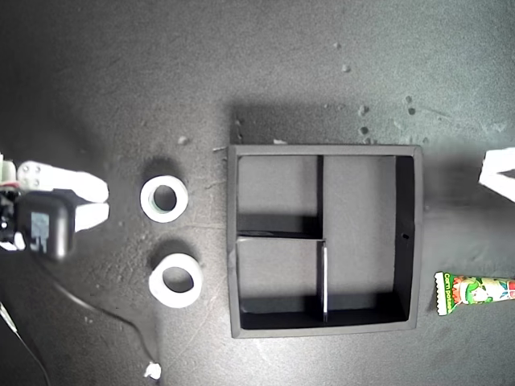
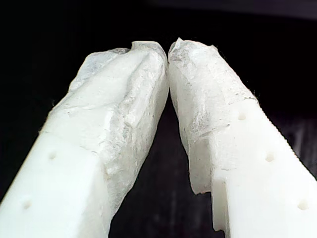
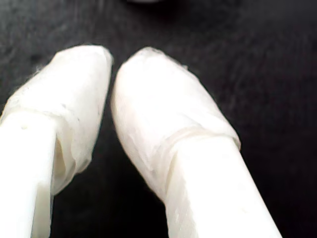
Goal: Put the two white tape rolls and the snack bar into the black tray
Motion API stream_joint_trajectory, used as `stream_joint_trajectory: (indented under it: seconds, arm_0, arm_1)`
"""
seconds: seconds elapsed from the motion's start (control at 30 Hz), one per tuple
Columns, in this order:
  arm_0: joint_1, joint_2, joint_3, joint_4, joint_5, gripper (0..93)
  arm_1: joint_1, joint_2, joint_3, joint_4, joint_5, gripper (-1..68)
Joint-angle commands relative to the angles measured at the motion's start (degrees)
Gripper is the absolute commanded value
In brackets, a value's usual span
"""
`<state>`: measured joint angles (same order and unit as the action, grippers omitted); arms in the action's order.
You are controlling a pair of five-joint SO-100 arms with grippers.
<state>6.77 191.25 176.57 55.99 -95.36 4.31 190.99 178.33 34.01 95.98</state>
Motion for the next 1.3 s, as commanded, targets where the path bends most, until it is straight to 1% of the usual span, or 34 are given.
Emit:
stream_joint_trajectory:
  seconds: [0.0,0.07,0.1,0.2,0.27,0.33,0.4,0.5,0.6,0.7,0.8,0.87,0.93,1.07,1.17,1.27]
  arm_0:
    - [0.5,2.7,3.3,-7.9,4.9,3.6]
    - [0.9,2.7,3.1,-13.9,9.4,8.6]
    - [1.1,2.7,2.6,-15.6,11.9,9.5]
    - [1.5,2.7,-1.0,-15.6,17.8,9.8]
    - [1.8,2.7,-3.9,-14.1,20.5,9.1]
    - [2.1,1.9,-6.2,-12.8,22.0,8.1]
    - [2.6,-1.1,-8.2,-13.2,22.9,7.9]
    - [3.7,-12.3,-13.4,-15.8,24.3,8.7]
    - [4.0,-29.4,-23.7,-16.5,27.2,10.2]
    - [3.6,-45.3,-33.1,-16.3,27.9,11.1]
    - [4.6,-56.2,-37.7,-16.6,26.5,12.0]
    - [5.1,-61.5,-38.8,-17.9,25.1,12.5]
    - [5.4,-65.4,-39.0,-20.2,24.2,12.9]
    - [5.7,-72.9,-41.0,-22.9,22.9,13.2]
    - [5.2,-77.2,-43.5,-23.1,23.3,13.3]
    - [4.7,-79.5,-45.0,-23.1,23.6,13.5]
  arm_1:
    - [-0.4,0.4,0.7,-3.3,6.7,-0.4]
    - [-0.4,0.4,0.7,-7.5,7.0,-0.4]
    - [-0.5,0.4,0.7,-10.6,6.9,-0.4]
    - [0.8,0.4,0.6,-18.8,8.0,-0.4]
    - [2.6,0.4,-2.5,-17.7,8.6,-0.4]
    - [4.7,0.4,-8.1,-12.7,7.0,-0.4]
    - [6.0,-0.6,-14.7,-11.3,-0.3,-0.4]
    - [6.1,-4.5,-30.8,-0.6,-14.1,-0.4]
    - [0.7,-20.0,-52.2,10.1,-26.1,-0.3]
    - [-5.4,-40.3,-75.1,24.0,-33.3,-0.3]
    - [-10.4,-57.8,-93.3,39.0,-34.4,-0.2]
    - [-13.4,-65.7,-98.8,45.5,-32.0,-0.2]
    - [-16.0,-68.0,-96.8,47.0,-27.8,0.0]
    - [-21.5,-68.0,-89.1,47.5,-19.7,2.6]
    - [-25.7,-68.0,-85.4,47.5,-16.7,2.5]
    - [-28.3,-68.0,-81.9,47.3,-14.0,1.6]
